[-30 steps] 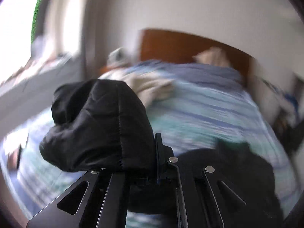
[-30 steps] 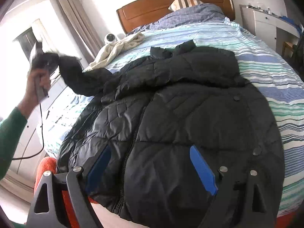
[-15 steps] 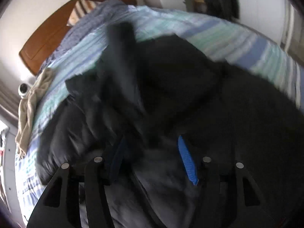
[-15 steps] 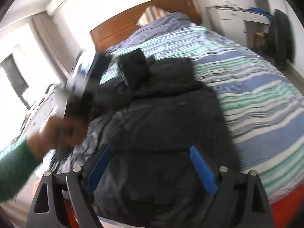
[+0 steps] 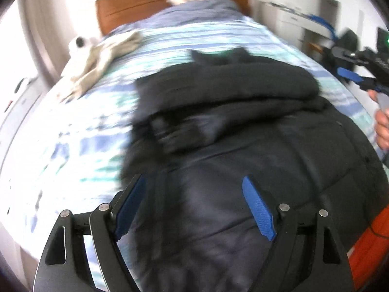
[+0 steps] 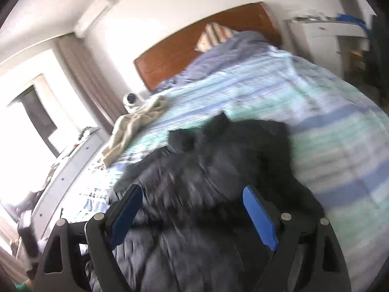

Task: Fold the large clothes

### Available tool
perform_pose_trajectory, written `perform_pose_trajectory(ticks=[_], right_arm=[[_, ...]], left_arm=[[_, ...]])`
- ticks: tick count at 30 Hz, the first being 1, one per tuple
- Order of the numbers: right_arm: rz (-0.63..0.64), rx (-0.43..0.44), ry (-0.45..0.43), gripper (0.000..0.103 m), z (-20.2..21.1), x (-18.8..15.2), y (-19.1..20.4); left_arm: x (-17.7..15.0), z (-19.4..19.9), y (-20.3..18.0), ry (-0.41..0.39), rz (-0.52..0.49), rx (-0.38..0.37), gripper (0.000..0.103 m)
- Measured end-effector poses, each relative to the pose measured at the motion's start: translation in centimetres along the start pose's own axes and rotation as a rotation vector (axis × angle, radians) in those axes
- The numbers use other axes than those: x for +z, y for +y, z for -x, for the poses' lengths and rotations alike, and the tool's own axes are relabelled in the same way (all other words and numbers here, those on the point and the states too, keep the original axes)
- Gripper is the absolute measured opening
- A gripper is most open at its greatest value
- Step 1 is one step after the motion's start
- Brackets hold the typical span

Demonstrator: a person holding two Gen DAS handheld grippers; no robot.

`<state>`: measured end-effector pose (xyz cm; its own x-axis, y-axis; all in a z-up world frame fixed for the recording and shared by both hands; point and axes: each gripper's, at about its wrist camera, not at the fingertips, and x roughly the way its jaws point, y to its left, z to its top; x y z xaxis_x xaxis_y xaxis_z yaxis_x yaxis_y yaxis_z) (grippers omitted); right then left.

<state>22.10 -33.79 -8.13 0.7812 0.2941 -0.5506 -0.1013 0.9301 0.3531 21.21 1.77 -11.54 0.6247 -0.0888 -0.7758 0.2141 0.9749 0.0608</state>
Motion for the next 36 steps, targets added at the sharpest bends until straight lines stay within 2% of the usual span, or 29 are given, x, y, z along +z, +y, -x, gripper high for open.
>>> perform_pose_trajectory(ticks=[2,4,5,6,9,12,15,19,20,22,24,25,27,30,32,34,36], right_arm=[[0.028,-0.049,0.063,0.087,-4.3,0.0,-0.7],[0.002,-0.111,0.202,0.087,-8.3,-1.5,-2.4],[-0.036,-0.155,0.314,0.086,-10.8,-3.1,-4.0],[-0.047,-0.168,0.338,0.086,-11.5,-3.9,-4.6],[-0.036,-0.189,0.305,0.086,-11.1,-4.7,-4.7],[-0.001,-0.204,0.316,0.087,-10.9,-5.1,-4.1],[-0.003,-0.193,0.314,0.087,-10.9,-5.1,-4.3],[-0.002,-0.186,0.295,0.087,-10.6,-4.9,-4.7],[-0.001,-0.186,0.29,0.087,-10.6,-5.0,-4.8],[-0.001,-0.186,0.284,0.087,-10.3,-5.2,-4.9],[-0.002,-0.183,0.278,0.087,-10.2,-5.4,-5.0],[0.0,-0.182,0.278,0.087,-10.2,-5.4,-5.1],[0.013,-0.192,0.277,0.087,-10.1,-5.7,-5.0],[0.017,-0.195,0.268,0.087,-10.1,-5.9,-5.0],[0.011,-0.189,0.258,0.087,-9.9,-6.0,-5.2],[0.007,-0.184,0.249,0.087,-9.7,-6.1,-5.3],[0.004,-0.182,0.244,0.087,-9.7,-6.1,-5.2]], left_arm=[[-1.5,0.5,1.9,-0.005,0.047,0.037,0.084],[-2.5,0.5,2.9,-0.002,0.085,0.058,0.086],[-3.1,0.5,3.3,0.005,0.102,0.064,0.086],[-3.6,0.4,3.4,0.013,0.113,0.066,0.086],[-3.3,-0.7,3.4,0.034,0.127,0.045,0.086],[-0.9,-0.5,2.6,-0.011,0.106,0.013,0.086],[4.4,-2.0,1.4,-0.098,0.083,-0.017,0.088],[10.5,-7.2,0.7,-0.13,0.121,-0.034,0.088],[11.5,-8.8,0.6,-0.12,0.13,-0.035,0.088],[12.1,-13.4,0.5,-0.03,0.146,-0.034,0.085],[10.4,-19.0,0.8,0.132,0.17,-0.047,0.085],[9.4,-20.2,1.0,0.131,0.179,-0.062,0.088],[8.6,-20.4,1.3,0.099,0.197,-0.068,0.089],[9.2,-19.6,0.9,0.136,0.168,-0.044,0.087],[10.2,-17.9,1.5,0.142,0.181,-0.065,0.082],[11.4,-15.8,2.4,0.09,0.207,-0.107,0.084],[13.3,-14.7,3.1,0.029,0.233,-0.108,0.088]])
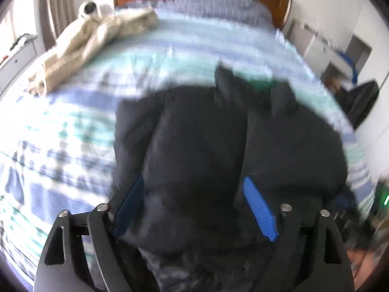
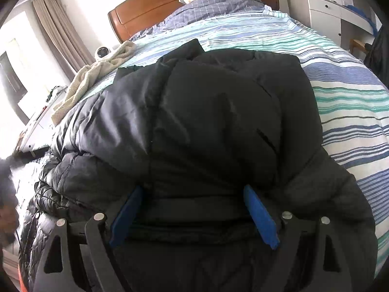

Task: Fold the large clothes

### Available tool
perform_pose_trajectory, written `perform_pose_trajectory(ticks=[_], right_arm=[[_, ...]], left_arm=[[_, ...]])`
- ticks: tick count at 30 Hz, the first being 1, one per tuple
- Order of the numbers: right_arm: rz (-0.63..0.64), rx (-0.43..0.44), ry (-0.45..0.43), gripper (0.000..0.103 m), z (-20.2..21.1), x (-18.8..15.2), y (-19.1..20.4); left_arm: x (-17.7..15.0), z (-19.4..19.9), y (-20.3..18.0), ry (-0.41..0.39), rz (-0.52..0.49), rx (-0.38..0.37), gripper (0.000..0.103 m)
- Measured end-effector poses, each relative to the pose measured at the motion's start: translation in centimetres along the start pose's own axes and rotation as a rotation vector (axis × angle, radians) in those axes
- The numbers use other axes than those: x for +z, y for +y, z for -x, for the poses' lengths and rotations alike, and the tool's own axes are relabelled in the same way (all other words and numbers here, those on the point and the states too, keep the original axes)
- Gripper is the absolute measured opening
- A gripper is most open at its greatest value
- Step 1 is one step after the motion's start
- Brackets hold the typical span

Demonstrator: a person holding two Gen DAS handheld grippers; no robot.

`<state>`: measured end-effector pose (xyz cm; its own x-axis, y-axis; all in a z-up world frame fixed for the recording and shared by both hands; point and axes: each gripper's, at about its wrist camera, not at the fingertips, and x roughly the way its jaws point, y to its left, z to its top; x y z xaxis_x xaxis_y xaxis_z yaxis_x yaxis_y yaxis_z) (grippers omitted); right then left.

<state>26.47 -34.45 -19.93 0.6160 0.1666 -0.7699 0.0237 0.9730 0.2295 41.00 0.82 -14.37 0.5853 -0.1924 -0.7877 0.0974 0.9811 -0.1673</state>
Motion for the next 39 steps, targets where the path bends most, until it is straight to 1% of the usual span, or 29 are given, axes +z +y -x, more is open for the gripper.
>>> perform_pose_trajectory(ticks=[2,5,7,9,10,12,13,15,17,20,23,25,26,27,28,31,32,33,35,36,39], right_arm=[[-0.001,0.002,-0.005,0.087,0.2,-0.1,-0.1],[-0.004,0.004,-0.009,0.087,0.3,-0.4,-0.2],[-0.004,0.004,-0.009,0.087,0.2,-0.3,-0.1],[-0.004,0.004,-0.01,0.087,0.2,-0.2,-0.1],[-0.004,0.006,-0.012,0.087,0.2,-0.2,0.0],[-0.004,0.006,-0.016,0.087,0.2,-0.3,-0.1],[-0.004,0.006,-0.018,0.087,0.2,-0.4,-0.1],[-0.005,0.006,-0.021,0.087,0.2,-0.4,-0.1],[-0.003,0.004,-0.023,0.087,0.3,-0.5,-0.1],[-0.001,0.0,-0.026,0.087,0.3,-0.5,0.0],[-0.004,0.003,-0.03,0.087,0.3,-0.5,0.1],[0.0,-0.005,-0.029,0.087,0.2,-0.5,0.4],[0.005,-0.012,-0.028,0.087,0.2,-0.4,0.5],[0.007,-0.017,-0.028,0.087,0.2,-0.4,0.7],[0.008,-0.02,-0.029,0.087,0.3,-0.4,0.8],[0.017,-0.046,-0.04,0.087,1.2,-0.2,1.3],[0.027,-0.068,-0.046,0.087,2.2,-0.3,1.7],[0.033,-0.076,-0.058,0.087,3.0,-0.3,2.0],[0.05,-0.046,-0.106,0.087,5.8,-1.1,2.8],[0.06,-0.038,-0.116,0.087,6.6,-1.3,3.0],[0.112,-0.033,-0.137,0.087,9.4,-2.9,3.9]], left_arm=[[2.2,-0.4,0.1,-0.032,0.021,-0.02,0.088],[3.9,-3.4,0.4,-0.007,0.065,0.001,0.088],[4.0,-7.0,1.6,0.051,0.135,0.014,0.09],[2.9,-10.7,3.2,0.128,0.214,0.002,0.092],[2.3,-11.2,3.4,0.122,0.215,-0.004,0.094],[1.9,-11.2,2.6,0.096,0.179,0.025,0.097],[1.8,-11.4,2.2,0.098,0.155,0.046,0.097],[1.6,-11.4,1.8,0.101,0.128,0.063,0.097],[1.7,-10.9,1.7,0.101,0.121,0.063,0.097],[1.1,-8.0,1.3,0.092,0.106,0.075,0.094],[-0.6,-3.4,0.7,0.035,0.078,0.002,0.094],[-2.9,0.1,-0.4,0.016,0.017,-0.047,0.095],[-3.9,1.4,-0.9,0.012,-0.02,-0.052,0.095],[-5.5,3.3,-1.5,0.007,-0.074,-0.044,0.095],[-6.4,4.2,-2.2,0.004,-0.109,-0.034,0.095],[-9.4,7.5,-3.3,-0.002,-0.191,-0.017,0.095],[-9.5,8.0,-3.5,-0.003,-0.199,-0.014,0.095],[-10.4,9.1,-3.5,-0.012,-0.198,-0.014,0.095],[-11.3,9.8,-3.4,-0.032,-0.188,-0.025,0.098],[-11.8,10.0,-3.3,-0.045,-0.176,-0.02,0.099],[-12.4,8.5,-2.6,-0.028,-0.15,0.016,0.099]])
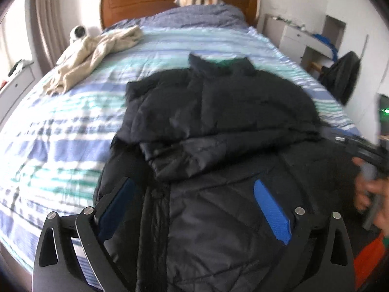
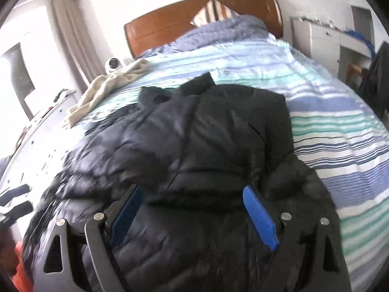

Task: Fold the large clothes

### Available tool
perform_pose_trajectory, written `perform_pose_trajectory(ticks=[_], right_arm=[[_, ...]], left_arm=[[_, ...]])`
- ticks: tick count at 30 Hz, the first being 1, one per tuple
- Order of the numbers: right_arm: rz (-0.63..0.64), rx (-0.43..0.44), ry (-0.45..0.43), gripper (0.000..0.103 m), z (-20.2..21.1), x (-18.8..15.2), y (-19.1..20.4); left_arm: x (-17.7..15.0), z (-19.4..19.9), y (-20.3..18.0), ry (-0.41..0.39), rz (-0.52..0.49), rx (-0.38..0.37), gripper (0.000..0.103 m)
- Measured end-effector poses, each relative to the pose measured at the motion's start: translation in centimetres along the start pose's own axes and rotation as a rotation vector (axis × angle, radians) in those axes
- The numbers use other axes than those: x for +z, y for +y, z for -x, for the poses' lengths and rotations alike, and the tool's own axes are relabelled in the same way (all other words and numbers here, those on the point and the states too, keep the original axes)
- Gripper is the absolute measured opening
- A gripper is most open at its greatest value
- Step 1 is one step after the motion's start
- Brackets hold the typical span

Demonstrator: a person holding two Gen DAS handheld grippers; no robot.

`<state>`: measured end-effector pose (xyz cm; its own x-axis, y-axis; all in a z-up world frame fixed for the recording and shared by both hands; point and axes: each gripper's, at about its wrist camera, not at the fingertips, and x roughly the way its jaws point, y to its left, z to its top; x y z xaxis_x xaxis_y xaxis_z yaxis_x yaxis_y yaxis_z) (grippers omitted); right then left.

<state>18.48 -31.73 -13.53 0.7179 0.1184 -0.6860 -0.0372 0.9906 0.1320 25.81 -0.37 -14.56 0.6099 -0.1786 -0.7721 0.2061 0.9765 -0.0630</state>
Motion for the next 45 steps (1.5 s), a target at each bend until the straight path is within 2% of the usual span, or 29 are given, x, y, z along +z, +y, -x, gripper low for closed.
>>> perform_pose_trajectory(ticks=[6,9,12,16,37,45], right_arm=[[0.012,-0.027,-0.046,0.087,3.5,-3.3,-0.9],[-0.023,-0.026,-0.005,0.087,2.4,-5.2,-2.2],[-0.045,-0.029,0.019,0.087,0.7,-6.5,-2.8],[-0.024,-0.054,0.029,0.087,0.2,-6.6,-2.3],[-0.045,-0.025,0.013,0.088,0.3,-7.3,-2.8],[-0.049,-0.019,0.016,0.088,0.4,-7.3,-2.8]], left_arm=[[-2.7,-3.6,1.8,0.029,0.115,0.051,0.099],[-3.6,-4.6,2.2,0.012,0.141,0.053,0.101],[-3.5,-4.8,1.3,0.024,0.106,0.092,0.102],[-3.7,-4.9,1.3,0.026,0.099,0.097,0.102],[-4.2,-4.7,0.8,0.015,0.09,0.109,0.103],[-3.9,-3.8,1.2,0.058,0.103,0.093,0.102]])
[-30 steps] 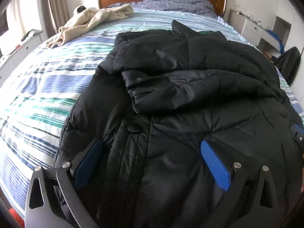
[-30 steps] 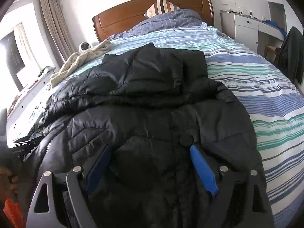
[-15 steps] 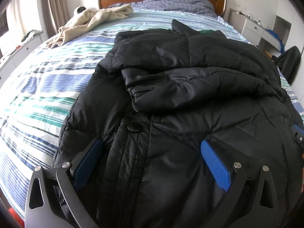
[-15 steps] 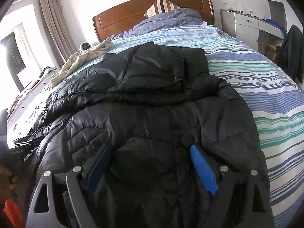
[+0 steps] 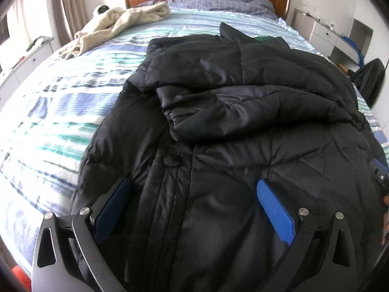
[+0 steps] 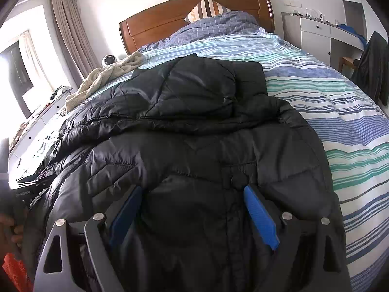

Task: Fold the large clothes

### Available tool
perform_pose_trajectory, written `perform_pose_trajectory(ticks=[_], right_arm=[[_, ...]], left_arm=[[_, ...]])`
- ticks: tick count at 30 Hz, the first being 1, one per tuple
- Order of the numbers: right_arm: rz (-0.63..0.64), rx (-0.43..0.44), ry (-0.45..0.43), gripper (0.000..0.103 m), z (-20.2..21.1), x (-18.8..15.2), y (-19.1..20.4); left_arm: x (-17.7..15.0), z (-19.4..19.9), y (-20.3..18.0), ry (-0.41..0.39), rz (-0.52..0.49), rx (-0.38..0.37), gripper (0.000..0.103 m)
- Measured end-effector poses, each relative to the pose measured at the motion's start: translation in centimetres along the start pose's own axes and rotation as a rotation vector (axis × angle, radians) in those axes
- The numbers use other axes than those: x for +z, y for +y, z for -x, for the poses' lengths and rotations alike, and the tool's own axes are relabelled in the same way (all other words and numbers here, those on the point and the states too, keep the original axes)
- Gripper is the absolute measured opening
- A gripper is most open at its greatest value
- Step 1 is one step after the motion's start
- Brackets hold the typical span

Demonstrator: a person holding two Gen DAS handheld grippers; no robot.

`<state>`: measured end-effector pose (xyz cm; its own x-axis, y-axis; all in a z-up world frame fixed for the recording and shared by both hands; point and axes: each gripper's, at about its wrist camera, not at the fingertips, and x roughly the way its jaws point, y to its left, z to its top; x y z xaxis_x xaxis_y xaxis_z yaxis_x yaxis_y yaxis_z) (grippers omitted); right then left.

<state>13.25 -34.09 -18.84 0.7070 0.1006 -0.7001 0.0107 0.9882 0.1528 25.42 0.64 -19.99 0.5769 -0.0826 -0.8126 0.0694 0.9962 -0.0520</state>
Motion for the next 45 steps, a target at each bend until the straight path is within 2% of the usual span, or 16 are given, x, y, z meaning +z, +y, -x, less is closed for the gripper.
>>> perform_pose_trajectory(ticks=[3,8,12,15,18,22,24,25,27,30,33,35,37,39,42,45], right_arm=[[-0.011,0.021,-0.009,0.088,0.5,-0.1,-0.3],[-0.014,0.018,0.015,0.088,0.4,0.3,-0.3],[-0.019,0.011,0.047,0.088,1.5,0.8,0.0],[-0.019,0.036,0.028,0.088,3.9,0.9,0.5],[0.004,0.04,0.026,0.088,7.3,0.6,0.9],[0.034,-0.016,0.063,0.088,9.4,-1.4,1.0],[0.037,-0.062,0.133,0.088,8.4,-3.3,0.1],[0.041,-0.082,0.164,0.088,7.7,-4.2,-0.3],[0.063,-0.096,0.154,0.087,8.2,-5.1,-0.2],[0.094,-0.112,0.163,0.087,9.9,-5.0,0.8],[0.124,-0.098,0.11,0.087,12.1,-5.1,1.6],[0.108,-0.077,0.149,0.087,11.0,-5.7,1.2],[0.053,-0.096,0.214,0.088,9.0,-6.5,0.4],[0.014,-0.092,0.186,0.087,9.7,-6.0,0.7],[-0.013,-0.044,0.142,0.088,10.5,-5.2,0.9],[-0.024,-0.064,0.166,0.088,9.7,-5.4,0.7]], left_arm=[[-1.3,2.3,0.9,-0.01,0.013,-0.045,0.102],[-3.6,5.9,1.8,-0.013,-0.073,-0.021,0.102],[-3.0,10.0,3.7,-0.065,-0.087,-0.005,0.102],[-2.0,11.4,4.7,-0.095,-0.074,-0.015,0.102],[-2.3,10.9,4.2,-0.096,-0.061,-0.04,0.102],[-4.7,7.2,1.7,-0.026,-0.097,-0.078,0.102],[-6.2,5.3,0.4,-0.008,-0.145,-0.038,0.103],[-6.9,4.9,-0.1,-0.033,-0.17,0.003,0.103],[-7.0,5.3,-0.7,-0.039,-0.196,0.032,0.103],[-6.4,6.8,0.0,0.019,-0.212,0.025,0.102],[-6.9,8.2,1.5,0.006,-0.202,0.005,0.102],[-7.6,7.7,2.2,0.018,-0.196,-0.004,0.102],[-7.8,7.3,2.0,0.035,-0.191,0.014,0.102],[-7.3,8.2,1.2,0.052,-0.19,0.038,0.102],[-6.3,9.9,0.9,0.015,-0.175,-0.022,0.102],[-5.3,10.7,1.0,0.004,-0.161,-0.012,0.102]])
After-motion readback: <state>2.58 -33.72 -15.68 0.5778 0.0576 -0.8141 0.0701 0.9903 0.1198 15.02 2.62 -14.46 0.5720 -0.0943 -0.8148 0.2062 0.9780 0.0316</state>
